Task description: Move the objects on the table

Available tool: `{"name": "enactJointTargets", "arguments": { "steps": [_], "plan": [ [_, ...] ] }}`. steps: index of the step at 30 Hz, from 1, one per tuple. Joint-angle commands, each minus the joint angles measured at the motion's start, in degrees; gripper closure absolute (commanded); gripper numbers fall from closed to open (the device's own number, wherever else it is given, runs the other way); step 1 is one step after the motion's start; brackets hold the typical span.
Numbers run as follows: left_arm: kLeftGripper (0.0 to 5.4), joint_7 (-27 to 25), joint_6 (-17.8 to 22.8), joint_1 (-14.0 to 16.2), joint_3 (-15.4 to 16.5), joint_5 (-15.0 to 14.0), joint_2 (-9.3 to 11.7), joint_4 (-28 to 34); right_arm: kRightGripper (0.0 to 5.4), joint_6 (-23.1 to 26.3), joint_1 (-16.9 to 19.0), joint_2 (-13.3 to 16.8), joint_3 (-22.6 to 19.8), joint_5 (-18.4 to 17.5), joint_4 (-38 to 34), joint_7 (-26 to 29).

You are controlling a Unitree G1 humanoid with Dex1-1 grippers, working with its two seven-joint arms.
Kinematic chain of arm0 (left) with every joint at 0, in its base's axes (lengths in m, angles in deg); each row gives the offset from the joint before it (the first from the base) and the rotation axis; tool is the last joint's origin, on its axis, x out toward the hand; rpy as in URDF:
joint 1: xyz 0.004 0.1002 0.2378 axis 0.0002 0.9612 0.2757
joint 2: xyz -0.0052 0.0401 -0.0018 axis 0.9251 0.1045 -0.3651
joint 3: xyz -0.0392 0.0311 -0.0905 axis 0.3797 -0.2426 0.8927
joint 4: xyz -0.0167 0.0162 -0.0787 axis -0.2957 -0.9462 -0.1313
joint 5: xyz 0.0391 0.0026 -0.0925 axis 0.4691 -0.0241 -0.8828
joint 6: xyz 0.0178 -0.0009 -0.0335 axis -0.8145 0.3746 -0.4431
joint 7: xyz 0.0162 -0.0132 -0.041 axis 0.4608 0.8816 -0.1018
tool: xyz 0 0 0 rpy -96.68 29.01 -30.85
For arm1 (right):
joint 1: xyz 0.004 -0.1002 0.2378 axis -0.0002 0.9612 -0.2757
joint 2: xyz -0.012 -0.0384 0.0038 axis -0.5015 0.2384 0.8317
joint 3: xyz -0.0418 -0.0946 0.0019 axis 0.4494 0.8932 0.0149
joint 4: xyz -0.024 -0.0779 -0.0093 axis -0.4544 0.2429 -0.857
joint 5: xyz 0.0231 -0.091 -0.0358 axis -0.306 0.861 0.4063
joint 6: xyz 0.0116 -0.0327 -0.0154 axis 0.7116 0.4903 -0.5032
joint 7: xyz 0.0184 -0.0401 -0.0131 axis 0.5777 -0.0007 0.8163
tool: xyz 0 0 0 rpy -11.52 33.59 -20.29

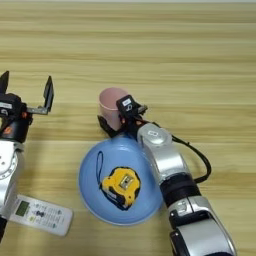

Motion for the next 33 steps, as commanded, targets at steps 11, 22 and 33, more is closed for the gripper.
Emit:
{"name": "enactJointTargets", "arguments": {
  "steps": [11,22,33],
  "plan": [
    [0.0,0.05,0.59,0.03,-0.14,0.31,-0.2,0.45,1.04,-1.41,-1.17,-0.61,-1.14,-0.38,-0.33,-0.36],
    [0.0,0.1,0.64,-0.14,-0.37,0.4,-0.43,0.33,1.06,1.31,0.77,1.16,-2.02,-2.47,-9.02,2.51],
    [0.0,-0.67,0.62,-0.1,-0.52,-0.03,-0.16,0.34,1.06,8.1,7.93,10.36,-4.2,-7.63,-27.67,11.72]
  ]
}}
